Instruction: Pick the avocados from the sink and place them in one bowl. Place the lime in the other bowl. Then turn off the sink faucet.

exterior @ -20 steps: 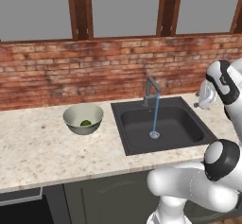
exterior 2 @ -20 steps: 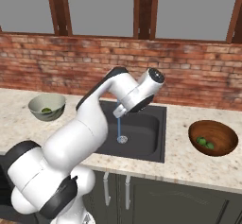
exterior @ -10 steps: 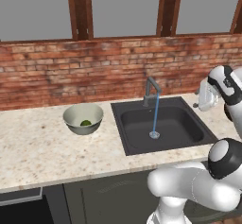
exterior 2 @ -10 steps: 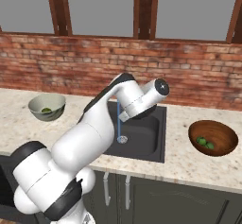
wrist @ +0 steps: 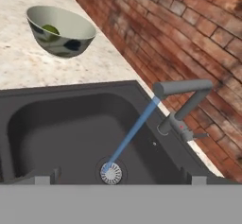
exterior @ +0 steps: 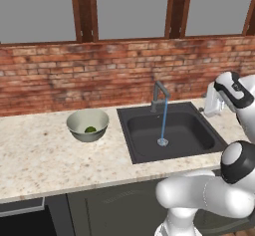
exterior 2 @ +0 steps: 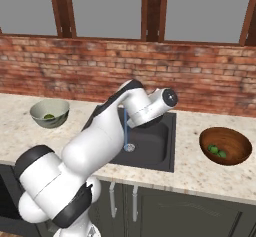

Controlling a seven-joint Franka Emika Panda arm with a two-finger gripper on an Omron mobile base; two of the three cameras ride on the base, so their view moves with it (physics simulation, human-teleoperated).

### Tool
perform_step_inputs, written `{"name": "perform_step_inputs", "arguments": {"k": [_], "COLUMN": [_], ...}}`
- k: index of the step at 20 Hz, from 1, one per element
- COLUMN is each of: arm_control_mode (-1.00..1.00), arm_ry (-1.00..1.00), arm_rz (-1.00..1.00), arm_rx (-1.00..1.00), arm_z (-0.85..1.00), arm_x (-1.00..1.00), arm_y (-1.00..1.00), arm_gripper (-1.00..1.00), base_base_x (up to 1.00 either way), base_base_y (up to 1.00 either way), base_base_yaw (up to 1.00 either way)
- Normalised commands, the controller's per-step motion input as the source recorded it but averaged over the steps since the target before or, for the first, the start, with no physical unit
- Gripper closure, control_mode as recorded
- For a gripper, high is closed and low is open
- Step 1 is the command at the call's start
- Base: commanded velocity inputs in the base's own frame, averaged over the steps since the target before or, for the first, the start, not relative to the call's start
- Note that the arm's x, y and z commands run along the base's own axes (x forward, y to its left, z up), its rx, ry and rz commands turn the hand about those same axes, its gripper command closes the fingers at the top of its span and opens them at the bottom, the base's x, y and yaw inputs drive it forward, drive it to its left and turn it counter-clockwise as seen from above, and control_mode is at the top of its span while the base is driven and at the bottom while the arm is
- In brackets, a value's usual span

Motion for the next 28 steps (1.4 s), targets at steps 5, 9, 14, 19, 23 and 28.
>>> {"name": "perform_step_inputs", "arguments": {"k": [5,9,14,19,23,28], "arm_control_mode": [-1.0,-1.0,-1.0,-1.0,-1.0,-1.0], "arm_ry": [0.0,0.0,0.0,0.0,0.0,0.0], "arm_rz": [0.0,0.0,0.0,0.0,0.01,0.01], "arm_rx": [0.02,0.0,0.0,0.0,0.0,0.0], "arm_z": [0.0,-0.03,-0.06,-0.03,-0.01,0.0], "arm_x": [0.17,0.11,0.22,0.22,0.13,0.14], "arm_y": [-0.06,-0.01,0.0,-0.07,-0.12,-0.08], "arm_gripper": [-1.0,-1.0,-1.0,-1.0,-1.0,-1.0], "base_base_x": [0.0,0.0,0.0,0.0,0.0,0.0], "base_base_y": [0.0,0.0,0.0,0.0,0.0,0.0], "base_base_yaw": [0.0,0.0,0.0,0.0,0.0,0.0]}}
